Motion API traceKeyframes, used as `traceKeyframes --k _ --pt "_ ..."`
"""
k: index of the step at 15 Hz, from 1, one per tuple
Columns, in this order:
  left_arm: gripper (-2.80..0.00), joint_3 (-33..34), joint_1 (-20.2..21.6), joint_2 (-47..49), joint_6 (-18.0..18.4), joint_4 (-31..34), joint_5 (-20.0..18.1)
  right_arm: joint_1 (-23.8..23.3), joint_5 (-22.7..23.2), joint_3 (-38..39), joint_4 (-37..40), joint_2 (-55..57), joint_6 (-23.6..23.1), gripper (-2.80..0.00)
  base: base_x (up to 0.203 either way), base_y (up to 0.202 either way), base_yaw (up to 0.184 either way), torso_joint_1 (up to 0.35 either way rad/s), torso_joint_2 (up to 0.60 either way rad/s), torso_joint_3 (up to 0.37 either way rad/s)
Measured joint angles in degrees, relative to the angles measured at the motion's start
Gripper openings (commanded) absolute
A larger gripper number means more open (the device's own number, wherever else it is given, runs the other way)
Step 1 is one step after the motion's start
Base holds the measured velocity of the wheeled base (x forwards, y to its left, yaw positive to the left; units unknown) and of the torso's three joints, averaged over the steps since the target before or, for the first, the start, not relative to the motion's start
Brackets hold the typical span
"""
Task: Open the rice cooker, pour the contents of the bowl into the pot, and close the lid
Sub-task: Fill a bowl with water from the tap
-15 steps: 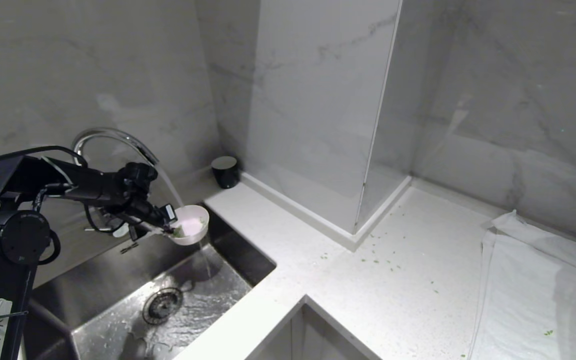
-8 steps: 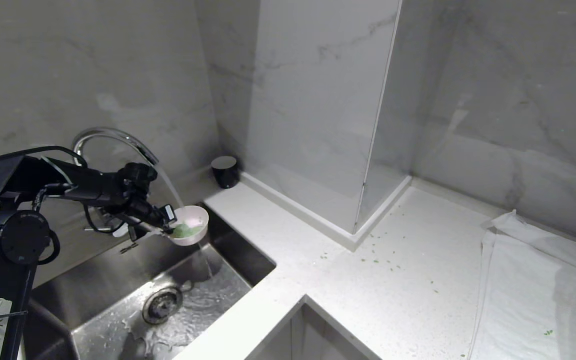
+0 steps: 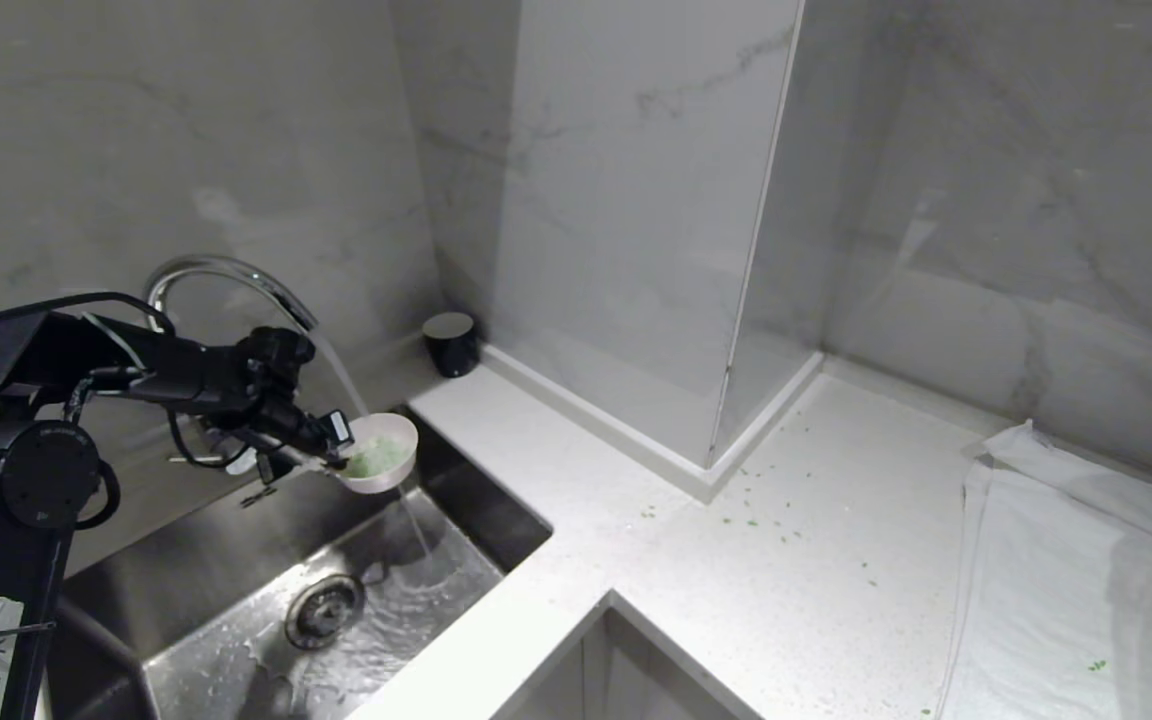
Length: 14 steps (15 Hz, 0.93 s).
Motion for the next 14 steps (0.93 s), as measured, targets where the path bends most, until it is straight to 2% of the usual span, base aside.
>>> traceKeyframes --k 14 --pt "-2.80 -0.7 0.0 0.2 -0.2 1.1 0.0 0.0 0.0 0.0 0.0 0.0 0.0 -2.80 0.000 0.000 0.000 0.000 0.00 0.000"
